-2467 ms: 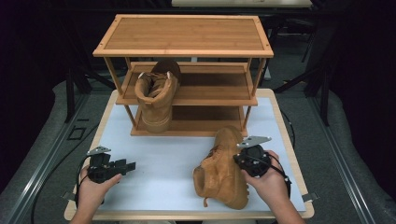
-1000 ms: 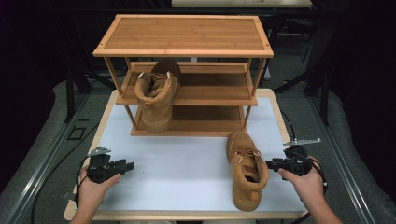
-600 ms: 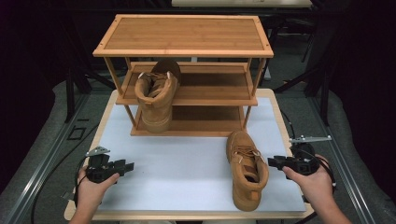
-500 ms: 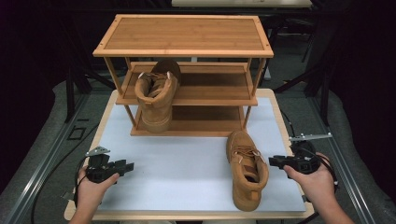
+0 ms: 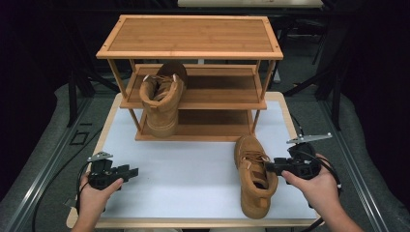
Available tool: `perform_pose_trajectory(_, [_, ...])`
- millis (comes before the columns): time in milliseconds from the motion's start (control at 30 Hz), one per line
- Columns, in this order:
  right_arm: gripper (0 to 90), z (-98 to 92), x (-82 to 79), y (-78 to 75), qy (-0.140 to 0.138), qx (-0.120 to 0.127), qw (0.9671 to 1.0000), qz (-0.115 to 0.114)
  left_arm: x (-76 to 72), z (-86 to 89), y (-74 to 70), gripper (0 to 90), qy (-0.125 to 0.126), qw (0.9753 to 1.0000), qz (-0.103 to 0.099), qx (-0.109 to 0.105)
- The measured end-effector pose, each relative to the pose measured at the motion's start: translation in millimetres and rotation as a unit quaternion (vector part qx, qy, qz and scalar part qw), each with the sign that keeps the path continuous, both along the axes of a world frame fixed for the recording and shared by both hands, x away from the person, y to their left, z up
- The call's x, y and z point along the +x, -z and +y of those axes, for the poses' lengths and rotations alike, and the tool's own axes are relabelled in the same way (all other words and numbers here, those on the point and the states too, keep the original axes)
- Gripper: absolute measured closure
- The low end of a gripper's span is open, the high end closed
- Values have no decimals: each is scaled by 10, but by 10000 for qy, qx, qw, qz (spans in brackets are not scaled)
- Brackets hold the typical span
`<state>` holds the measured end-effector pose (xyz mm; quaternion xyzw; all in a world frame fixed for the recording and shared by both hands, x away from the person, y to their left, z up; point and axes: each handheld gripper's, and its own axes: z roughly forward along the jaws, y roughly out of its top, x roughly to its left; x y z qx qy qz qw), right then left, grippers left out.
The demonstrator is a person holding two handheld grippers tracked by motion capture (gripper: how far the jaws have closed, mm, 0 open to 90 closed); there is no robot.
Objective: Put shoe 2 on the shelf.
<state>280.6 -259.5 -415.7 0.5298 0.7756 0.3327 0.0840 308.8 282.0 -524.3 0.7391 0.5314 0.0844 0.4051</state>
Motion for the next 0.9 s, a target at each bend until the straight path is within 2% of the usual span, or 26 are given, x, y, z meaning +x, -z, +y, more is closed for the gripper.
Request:
perform_pose_trajectory(200, [561, -4, 61, 178, 30, 88, 9995, 303, 8, -13, 20, 499, -9, 10000, 26, 80])
perform_pose_trajectory(300, [669, 13, 67, 224, 11, 43, 9992, 397, 13, -17, 21, 513, 34, 9999, 41, 95])
perform_pose_trajectory(400, [761, 37, 91, 205, -80, -102, 9988, 466, 12, -26, 24, 524, 66, 9999, 47, 121])
perform_pose_trajectory(467, [781, 86, 110, 195, -58, -423, 9983, 398, 11, -33, 26, 528, 72, 9999, 60, 127])
perform_pose_trajectory(500, [787, 89, 127, 180, -186, -414, 9981, 418, 12, -34, 27, 530, 75, 9999, 60, 133])
perform_pose_trajectory(533, [792, 89, 144, 165, -222, -504, 9978, 363, 12, -35, 28, 531, 75, 9999, 61, 131])
perform_pose_trajectory(600, [797, 49, 188, 134, -76, -742, 9970, 199, 11, -31, 27, 532, 72, 9999, 67, 124])
perform_pose_trajectory(633, [798, -3, 220, 133, -119, -630, 9976, 258, 12, -30, 28, 531, 67, 9999, 62, 117])
perform_pose_trajectory(700, [797, -71, 259, 147, -17, -619, 9976, 308, 14, -26, 30, 531, 60, 9999, 60, 99])
perform_pose_trajectory(767, [790, -125, 281, 147, -17, -474, 9980, 421, 19, -23, 31, 534, 81, 9999, 67, 108])
perform_pose_trajectory(900, [719, -73, 281, 128, -64, -578, 9973, 444, 17, -33, 27, 527, 74, 9999, 80, -40])
